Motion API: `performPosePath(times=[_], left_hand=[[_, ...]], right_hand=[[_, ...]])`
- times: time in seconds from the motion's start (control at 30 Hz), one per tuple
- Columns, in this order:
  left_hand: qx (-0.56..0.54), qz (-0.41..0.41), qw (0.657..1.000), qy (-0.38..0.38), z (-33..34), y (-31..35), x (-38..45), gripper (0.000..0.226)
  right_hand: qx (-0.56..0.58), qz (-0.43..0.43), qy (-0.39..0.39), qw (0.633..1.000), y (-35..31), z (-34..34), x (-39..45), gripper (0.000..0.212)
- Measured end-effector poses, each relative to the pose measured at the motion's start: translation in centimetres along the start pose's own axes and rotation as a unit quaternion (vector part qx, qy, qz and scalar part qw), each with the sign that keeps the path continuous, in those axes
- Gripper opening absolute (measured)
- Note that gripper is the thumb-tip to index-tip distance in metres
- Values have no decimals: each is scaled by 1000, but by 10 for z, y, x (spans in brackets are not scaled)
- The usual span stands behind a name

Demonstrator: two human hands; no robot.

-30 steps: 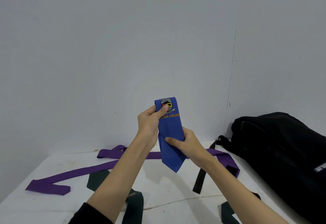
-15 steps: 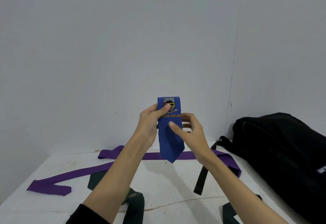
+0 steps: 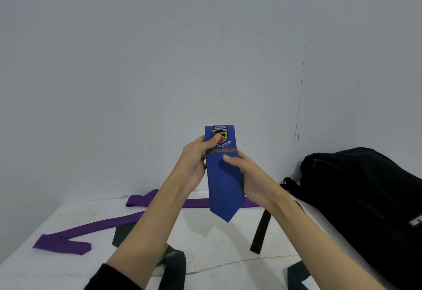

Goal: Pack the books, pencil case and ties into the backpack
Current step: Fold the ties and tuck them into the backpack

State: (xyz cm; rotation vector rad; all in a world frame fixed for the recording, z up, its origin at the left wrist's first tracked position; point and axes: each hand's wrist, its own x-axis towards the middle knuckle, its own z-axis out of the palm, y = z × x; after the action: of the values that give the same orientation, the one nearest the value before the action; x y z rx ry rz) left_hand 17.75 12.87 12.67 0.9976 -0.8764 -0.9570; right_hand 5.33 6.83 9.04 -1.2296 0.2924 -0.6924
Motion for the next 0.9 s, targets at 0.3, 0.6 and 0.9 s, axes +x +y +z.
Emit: performPosePath(times=[0.3,0.6,0.9], left_hand=[[10,25,999,25,-6,4,2,25],[72,91,987,112,-3,-1,0,10],[49,82,989,110,0,1,-5,6]], right_hand=[[-169,-60,85,980,9,-4,1,31],[-269,-95,124,951,21,4,6,14],[-244,-94,124,957,20,8,8,26]])
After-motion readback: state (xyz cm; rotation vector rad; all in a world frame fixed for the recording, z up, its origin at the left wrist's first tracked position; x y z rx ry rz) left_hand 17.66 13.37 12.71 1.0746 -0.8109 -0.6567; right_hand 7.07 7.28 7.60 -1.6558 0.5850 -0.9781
